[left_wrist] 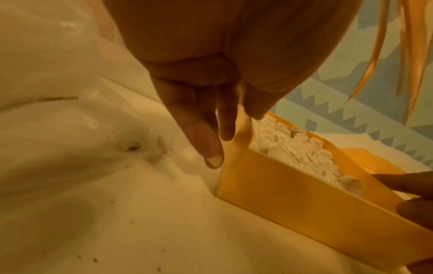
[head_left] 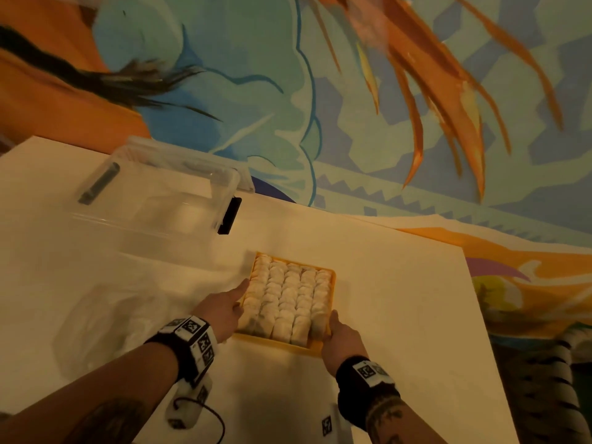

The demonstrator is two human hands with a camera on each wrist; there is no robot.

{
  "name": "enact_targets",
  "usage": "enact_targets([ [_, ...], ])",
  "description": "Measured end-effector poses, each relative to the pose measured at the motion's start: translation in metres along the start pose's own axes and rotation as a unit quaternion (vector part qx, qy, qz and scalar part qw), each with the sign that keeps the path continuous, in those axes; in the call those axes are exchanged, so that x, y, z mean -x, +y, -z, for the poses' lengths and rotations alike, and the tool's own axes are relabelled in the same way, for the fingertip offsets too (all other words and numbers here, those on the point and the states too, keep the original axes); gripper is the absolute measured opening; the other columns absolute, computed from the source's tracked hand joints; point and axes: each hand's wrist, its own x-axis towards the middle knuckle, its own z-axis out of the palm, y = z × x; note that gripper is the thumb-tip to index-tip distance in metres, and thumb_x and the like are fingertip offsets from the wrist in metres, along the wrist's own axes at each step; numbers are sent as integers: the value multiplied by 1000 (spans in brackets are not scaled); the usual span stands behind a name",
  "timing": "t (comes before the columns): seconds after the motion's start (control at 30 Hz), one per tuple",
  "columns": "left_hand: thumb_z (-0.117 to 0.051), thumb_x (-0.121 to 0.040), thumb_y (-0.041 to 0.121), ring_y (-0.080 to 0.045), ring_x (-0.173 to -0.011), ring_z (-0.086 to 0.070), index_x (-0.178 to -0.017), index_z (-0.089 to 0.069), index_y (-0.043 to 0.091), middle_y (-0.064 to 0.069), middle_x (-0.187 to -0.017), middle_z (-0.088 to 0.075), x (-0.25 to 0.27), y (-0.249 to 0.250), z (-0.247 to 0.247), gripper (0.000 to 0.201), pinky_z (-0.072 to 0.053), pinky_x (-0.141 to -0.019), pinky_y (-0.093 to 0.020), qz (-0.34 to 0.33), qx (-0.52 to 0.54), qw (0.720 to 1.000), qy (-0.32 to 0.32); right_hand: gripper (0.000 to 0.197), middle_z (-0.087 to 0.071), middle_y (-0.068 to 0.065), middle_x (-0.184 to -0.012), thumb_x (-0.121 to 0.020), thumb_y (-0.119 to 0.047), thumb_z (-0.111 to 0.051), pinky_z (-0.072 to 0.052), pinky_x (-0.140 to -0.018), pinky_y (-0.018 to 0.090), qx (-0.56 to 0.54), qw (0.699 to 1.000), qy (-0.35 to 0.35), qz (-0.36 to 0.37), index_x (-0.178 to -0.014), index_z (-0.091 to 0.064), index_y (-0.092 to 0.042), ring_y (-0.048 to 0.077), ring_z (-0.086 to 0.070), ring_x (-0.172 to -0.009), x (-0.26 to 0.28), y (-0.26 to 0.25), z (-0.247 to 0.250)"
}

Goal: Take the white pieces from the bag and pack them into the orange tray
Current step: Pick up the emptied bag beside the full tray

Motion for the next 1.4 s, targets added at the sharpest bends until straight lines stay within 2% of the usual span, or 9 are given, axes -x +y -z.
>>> enact_targets([
  [0.2,-50,-97,34,-22,-112,-61,-129,-60,30,-2,-129,-65,21,-25,35,33,-46,-99,-31,-7,10,984,177,64,-49,10,-145,-100,-25,-37,-45,-97,34,-68,998,10,-13,-156,-6,-28,29,-54,-124,1,10,-6],
  [0.33,-68,-82,39,-35,-128,-35,-115,-62,35,1,-139,-51,41,-87,86,34,-35,-103,-49,131,-39,929,345,70,-23,6,-159,-100,-40,-43,-33,-113,33,-95,995,32,-8,-156,-4,-24,26,-36,-140,10,12,-8],
  [0.43,-70,-62,70,-36,-141,-19,-134,-46,38,-2,-154,-32,44,-150,104,82,-20,-113,-59,289,-39,919,267,69,-14,3,-158,-98,-39,-48,-27,-115,32,-56,991,108,48,-155,-14,-21,25,-25,-142,22,3,-4],
  [0.53,-80,-68,55,-47,-136,-31,-152,-25,28,-17,-157,-23,42,-185,91,103,-34,-109,-58,318,40,935,152,61,-18,-1,-153,-95,-33,-53,-29,-113,32,-22,980,152,126,-150,-28,-26,23,-24,-138,33,-19,-3],
  [0.8,-49,-96,17,-35,-99,-64,-133,-53,30,-14,-120,-67,48,-149,82,39,-52,-86,-35,130,90,969,190,44,-36,-10,-145,-95,-35,-52,-23,-109,18,-12,956,114,270,-139,-45,-32,14,-32,-134,45,-102,-15],
  [1.0,-56,-94,17,-22,-77,-69,-106,-66,42,3,-97,-66,66,-92,125,29,-58,-69,-32,10,253,940,230,73,-39,-15,-143,-89,-52,-62,-48,-83,11,-270,942,-49,194,-150,-25,-37,9,-56,-116,52,-160,-25],
  [1.13,-56,-93,11,-21,-60,-68,-98,-68,34,-1,-89,-69,71,-67,136,26,-50,-47,-27,-18,362,911,195,76,-52,-14,-126,-87,-39,-69,-45,-72,4,-366,909,-13,202,-146,-21,-37,2,-54,-106,52,-186,-26],
  [1.3,-52,-92,5,-25,-66,-61,-94,-71,27,-5,-82,-66,70,-49,136,29,-49,-55,-30,-20,446,886,128,103,-44,-5,-132,-62,-57,-82,-54,-92,43,-593,802,68,13,-145,-24,-37,24,-56,-114,37,-202,-18],
  [1.4,-50,-94,8,-24,-73,-61,-99,-73,25,-7,-84,-67,72,-43,131,29,-49,-63,-32,-14,467,878,102,66,-62,-3,-121,-80,-59,-66,-58,-80,45,-609,792,-39,-10,-135,-43,-30,27,-66,-99,34,-204,-14],
])
